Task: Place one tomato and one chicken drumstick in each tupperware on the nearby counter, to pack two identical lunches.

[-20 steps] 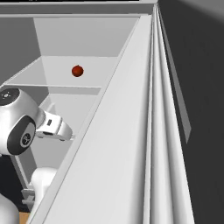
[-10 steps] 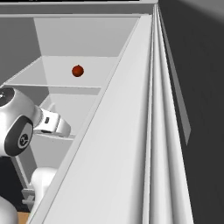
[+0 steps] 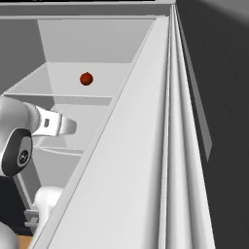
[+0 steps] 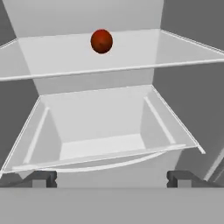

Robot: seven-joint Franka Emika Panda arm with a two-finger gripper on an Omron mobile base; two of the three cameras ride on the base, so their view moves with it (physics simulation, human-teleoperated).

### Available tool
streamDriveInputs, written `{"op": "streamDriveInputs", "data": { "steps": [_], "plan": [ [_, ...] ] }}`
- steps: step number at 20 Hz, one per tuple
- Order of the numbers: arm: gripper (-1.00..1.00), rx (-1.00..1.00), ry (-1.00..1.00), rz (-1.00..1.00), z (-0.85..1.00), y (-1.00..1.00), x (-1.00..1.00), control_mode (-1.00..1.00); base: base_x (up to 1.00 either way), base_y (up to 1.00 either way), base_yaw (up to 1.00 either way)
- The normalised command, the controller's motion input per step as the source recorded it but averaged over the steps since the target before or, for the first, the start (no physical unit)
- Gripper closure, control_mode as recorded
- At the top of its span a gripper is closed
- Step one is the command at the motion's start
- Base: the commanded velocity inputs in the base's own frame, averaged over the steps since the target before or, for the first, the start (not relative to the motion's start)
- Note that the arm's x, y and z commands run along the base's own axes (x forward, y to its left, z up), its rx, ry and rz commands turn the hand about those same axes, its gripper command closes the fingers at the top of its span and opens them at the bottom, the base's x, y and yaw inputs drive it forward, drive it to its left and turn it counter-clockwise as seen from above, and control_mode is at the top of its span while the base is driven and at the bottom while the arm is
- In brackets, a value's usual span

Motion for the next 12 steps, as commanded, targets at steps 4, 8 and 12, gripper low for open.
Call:
{"op": "streamDriveInputs", "data": {
  "steps": [4,8,12],
  "plan": [
    [-1.00,0.17,-0.16,0.01,0.85,0.00,0.17,-1.00,0.00,0.00,0.00],
    [-1.00,0.03,-0.21,0.01,0.54,0.08,0.21,-1.00,0.00,0.00,0.00],
    [-1.00,-0.01,-0.23,-0.03,0.00,0.00,0.27,-1.00,0.00,0.00,0.00]
  ]
}}
